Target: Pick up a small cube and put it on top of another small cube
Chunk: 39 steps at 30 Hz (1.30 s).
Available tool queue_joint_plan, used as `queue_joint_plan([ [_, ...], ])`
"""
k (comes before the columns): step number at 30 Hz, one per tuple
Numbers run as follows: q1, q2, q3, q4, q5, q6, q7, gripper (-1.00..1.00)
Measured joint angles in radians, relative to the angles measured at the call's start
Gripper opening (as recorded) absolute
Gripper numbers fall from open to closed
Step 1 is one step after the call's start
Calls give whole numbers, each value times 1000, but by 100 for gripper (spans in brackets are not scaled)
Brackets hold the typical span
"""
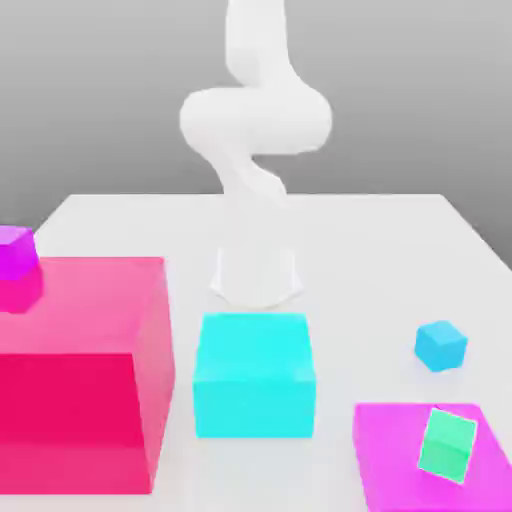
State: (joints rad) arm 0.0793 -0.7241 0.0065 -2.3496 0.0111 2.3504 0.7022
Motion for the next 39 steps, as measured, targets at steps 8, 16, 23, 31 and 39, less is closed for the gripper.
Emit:
queue_joint_plan([
  [8,248,246,40,-161,36,163,-317,0],
  [16,466,486,114,-318,57,323,-616,0],
  [23,620,698,216,-456,4,464,-828,0],
  [31,743,979,71,-435,-192,686,-725,-100],
  [39,733,961,83,-438,-187,670,-729,-100],
])
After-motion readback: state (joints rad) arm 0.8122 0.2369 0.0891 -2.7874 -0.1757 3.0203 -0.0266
